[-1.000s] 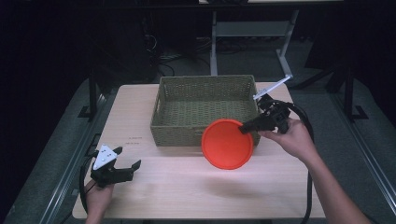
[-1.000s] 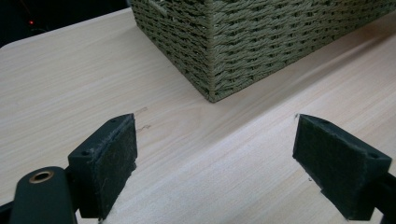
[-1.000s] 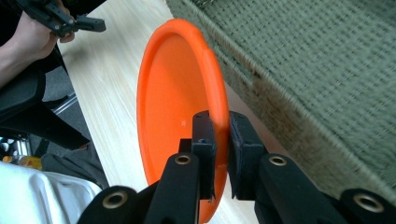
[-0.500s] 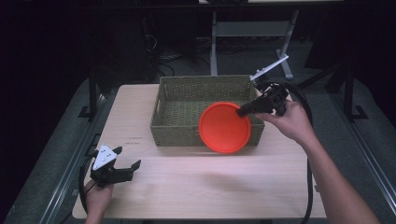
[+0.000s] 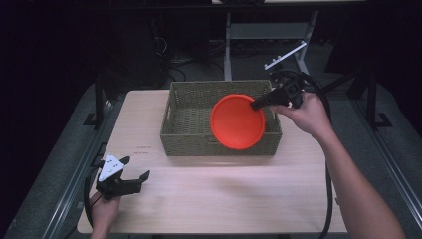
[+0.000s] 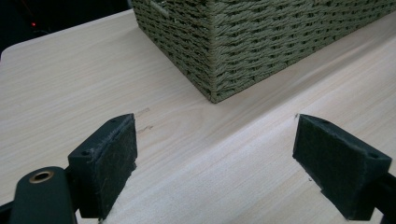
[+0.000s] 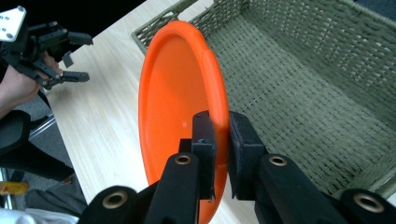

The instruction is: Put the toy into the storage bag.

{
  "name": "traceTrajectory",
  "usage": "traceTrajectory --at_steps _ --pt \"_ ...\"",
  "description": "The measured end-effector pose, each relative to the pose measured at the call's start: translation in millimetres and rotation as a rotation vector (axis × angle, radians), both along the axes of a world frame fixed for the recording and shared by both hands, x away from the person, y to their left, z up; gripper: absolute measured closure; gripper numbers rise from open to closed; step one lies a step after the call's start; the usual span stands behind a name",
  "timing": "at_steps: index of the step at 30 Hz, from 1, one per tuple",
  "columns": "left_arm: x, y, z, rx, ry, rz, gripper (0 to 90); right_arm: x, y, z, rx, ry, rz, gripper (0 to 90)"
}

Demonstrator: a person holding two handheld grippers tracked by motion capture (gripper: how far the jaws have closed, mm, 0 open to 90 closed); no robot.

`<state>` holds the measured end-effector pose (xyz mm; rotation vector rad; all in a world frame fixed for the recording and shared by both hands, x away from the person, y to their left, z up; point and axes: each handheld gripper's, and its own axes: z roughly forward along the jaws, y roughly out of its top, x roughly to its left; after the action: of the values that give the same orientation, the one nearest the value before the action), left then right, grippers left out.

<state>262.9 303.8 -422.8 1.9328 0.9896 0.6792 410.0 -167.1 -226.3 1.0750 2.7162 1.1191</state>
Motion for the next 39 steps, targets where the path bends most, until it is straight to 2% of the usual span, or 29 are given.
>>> traceTrajectory --at_steps 8,19,31,39 --pt "0.0 0.6 0.3 0.005 0.0 -0.001 13.0 16.3 4.9 7.4 0.0 -0.003 -0.027 81.9" --pt "-0.2 0.8 0.6 0.003 0.003 -0.001 13.0 38.8 10.4 8.9 -0.002 0.006 -0.066 81.9" --pt "-0.2 0.6 0.7 0.001 -0.001 -0.004 13.0 65.0 8.2 -0.7 -0.009 0.027 -0.137 81.8" --pt "-0.7 0.8 1.1 0.0 -0.001 -0.006 13.0 79.6 5.6 -13.9 -0.006 0.042 -0.179 81.8"
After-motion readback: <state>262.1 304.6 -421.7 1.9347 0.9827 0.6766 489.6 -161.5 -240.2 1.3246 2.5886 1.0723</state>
